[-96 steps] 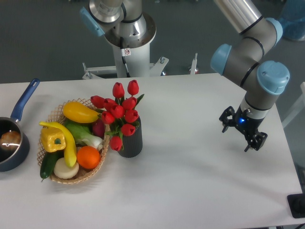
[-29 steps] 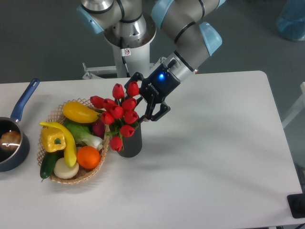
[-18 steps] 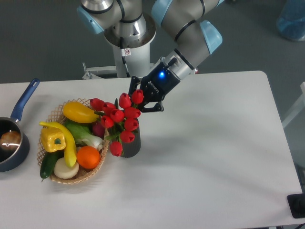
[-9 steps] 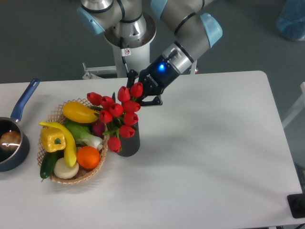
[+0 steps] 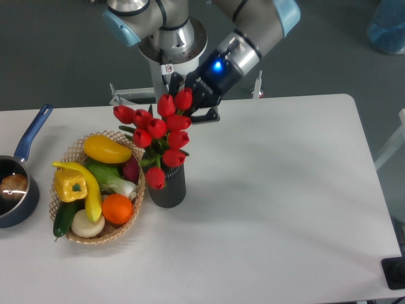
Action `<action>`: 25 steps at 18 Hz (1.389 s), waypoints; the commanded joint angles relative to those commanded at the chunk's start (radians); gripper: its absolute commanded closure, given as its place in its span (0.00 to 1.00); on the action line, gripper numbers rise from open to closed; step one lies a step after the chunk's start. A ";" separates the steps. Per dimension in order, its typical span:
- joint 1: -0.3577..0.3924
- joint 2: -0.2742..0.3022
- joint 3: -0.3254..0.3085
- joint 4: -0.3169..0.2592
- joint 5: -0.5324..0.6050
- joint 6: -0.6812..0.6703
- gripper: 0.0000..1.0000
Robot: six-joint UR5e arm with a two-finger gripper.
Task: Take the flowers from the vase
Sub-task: 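Lift the gripped tulips straight up out of the black vase, then carry the tulip bunch away from the vase over the open table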
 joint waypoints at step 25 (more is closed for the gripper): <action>0.218 -0.124 0.133 0.044 -0.138 -0.104 0.88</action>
